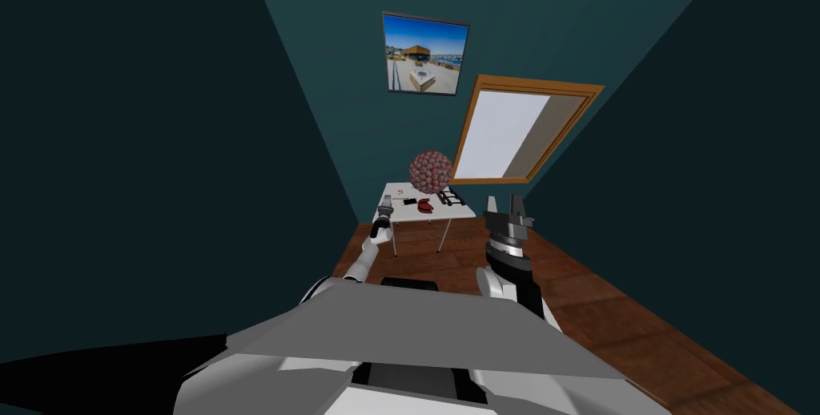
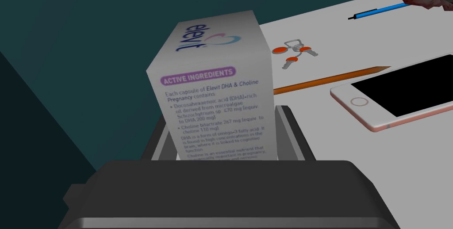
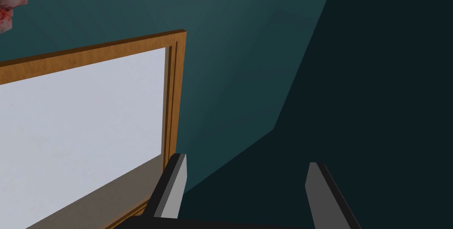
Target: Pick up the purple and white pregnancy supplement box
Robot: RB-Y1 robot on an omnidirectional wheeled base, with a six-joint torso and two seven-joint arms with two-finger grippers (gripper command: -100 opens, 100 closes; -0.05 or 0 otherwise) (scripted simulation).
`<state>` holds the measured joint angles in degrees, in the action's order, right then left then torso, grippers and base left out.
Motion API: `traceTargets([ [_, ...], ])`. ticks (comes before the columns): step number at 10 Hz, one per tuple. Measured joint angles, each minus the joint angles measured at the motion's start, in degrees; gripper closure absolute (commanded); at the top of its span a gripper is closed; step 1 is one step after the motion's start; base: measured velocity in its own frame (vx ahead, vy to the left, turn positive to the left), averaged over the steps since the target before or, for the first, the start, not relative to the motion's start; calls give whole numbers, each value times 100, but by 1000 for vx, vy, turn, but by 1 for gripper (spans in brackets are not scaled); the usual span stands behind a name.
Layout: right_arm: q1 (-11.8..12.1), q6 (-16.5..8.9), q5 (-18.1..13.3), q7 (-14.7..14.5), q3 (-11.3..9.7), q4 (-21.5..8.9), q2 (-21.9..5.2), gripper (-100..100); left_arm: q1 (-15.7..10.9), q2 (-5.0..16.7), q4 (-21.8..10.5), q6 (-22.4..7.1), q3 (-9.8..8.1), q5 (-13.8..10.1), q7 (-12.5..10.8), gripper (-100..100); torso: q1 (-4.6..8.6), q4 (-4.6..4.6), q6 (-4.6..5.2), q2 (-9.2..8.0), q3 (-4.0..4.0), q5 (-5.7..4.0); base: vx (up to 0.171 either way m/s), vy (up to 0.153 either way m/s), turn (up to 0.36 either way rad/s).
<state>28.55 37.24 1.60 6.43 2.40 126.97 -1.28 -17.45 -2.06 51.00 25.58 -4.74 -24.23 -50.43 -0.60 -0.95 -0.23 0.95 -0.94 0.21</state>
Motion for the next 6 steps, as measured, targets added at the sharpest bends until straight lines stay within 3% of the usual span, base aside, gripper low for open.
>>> traceTargets([
  [6, 0, 0, 0, 0, 0, 0, 0, 0, 1022, -12, 1166, -200, 289, -299, 323, 100, -11, -37, -9, 17, -27, 13, 46, 0, -35],
])
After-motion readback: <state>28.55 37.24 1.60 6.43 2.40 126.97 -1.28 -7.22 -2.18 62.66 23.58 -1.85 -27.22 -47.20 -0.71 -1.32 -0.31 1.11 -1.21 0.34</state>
